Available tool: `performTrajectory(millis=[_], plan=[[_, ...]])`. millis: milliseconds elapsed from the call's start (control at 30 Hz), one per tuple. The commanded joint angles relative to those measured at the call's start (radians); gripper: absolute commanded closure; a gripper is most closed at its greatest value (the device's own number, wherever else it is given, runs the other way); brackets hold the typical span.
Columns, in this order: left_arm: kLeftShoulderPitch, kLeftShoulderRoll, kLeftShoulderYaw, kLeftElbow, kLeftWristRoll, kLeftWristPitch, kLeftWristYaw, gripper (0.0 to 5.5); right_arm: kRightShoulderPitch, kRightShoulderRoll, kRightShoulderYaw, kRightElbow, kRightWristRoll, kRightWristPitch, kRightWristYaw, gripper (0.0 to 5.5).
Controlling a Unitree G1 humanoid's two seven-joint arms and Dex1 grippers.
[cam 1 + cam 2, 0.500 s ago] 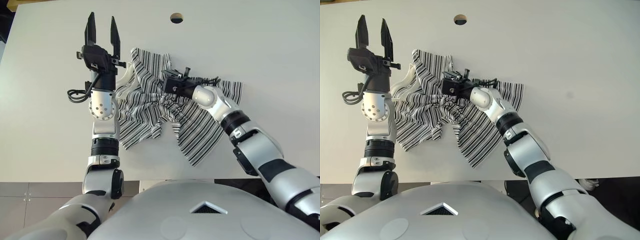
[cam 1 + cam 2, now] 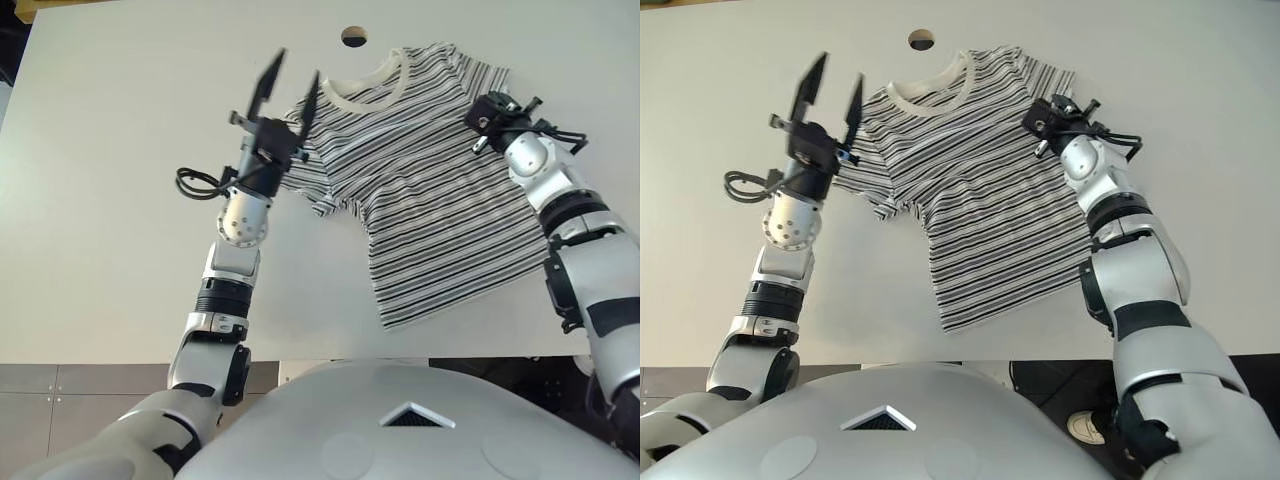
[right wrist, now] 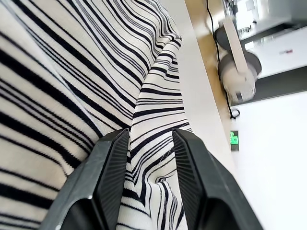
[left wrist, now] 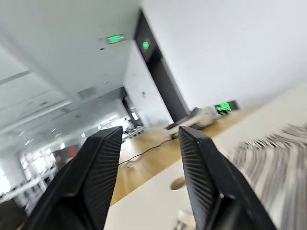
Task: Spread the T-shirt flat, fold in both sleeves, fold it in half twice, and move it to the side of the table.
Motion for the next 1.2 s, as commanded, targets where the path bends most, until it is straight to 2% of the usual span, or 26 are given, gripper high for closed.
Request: performTrajectory(millis=[33,167,333,467,567,667,833,1000,1100,1200], plan=[[0.004,0.06,-0.144,0.003,0.202,-0.025,-0.039,3.35,0.03,-0.052,-0.037,0.021,0.024,0.028,0.009,3.8],[0.03,0.135,-0.312,0.008,0.323,-0.071,-0.146,3.35,0.0,-0.062,-0.119,-0.039,0.087,-0.099,-0.082,3.8],[0.057,0.234,-0.429,-0.031,0.367,-0.076,-0.29,3.35,-0.023,-0.079,-0.196,-0.161,0.139,-0.258,-0.173,3.8],[0.08,0.344,-0.473,-0.045,0.429,-0.03,-0.383,3.35,-0.003,-0.079,-0.213,-0.254,0.149,-0.301,-0.176,3.8],[0.146,0.48,-0.455,-0.116,0.374,0.014,-0.486,3.35,0.016,-0.071,-0.214,-0.307,0.148,-0.303,-0.162,3.8],[0.259,0.663,-0.396,-0.251,0.287,0.118,-0.618,3.35,0.024,-0.063,-0.211,-0.33,0.149,-0.296,-0.148,3.8],[0.372,0.835,-0.329,-0.387,0.188,0.239,-0.718,3.35,0.039,-0.052,-0.21,-0.348,0.151,-0.289,-0.14,3.8],[0.47,0.944,-0.306,-0.431,0.09,0.323,-0.773,3.35,0.046,-0.05,-0.214,-0.363,0.152,-0.286,-0.13,3.8],[0.468,0.953,-0.297,-0.461,0.025,0.332,-0.779,3.35,0.05,-0.043,-0.211,-0.37,0.149,-0.285,-0.129,3.8],[0.472,0.964,-0.253,-0.556,-0.154,0.321,-0.794,3.35,0.048,-0.032,-0.205,-0.367,0.146,-0.286,-0.126,3.8]])
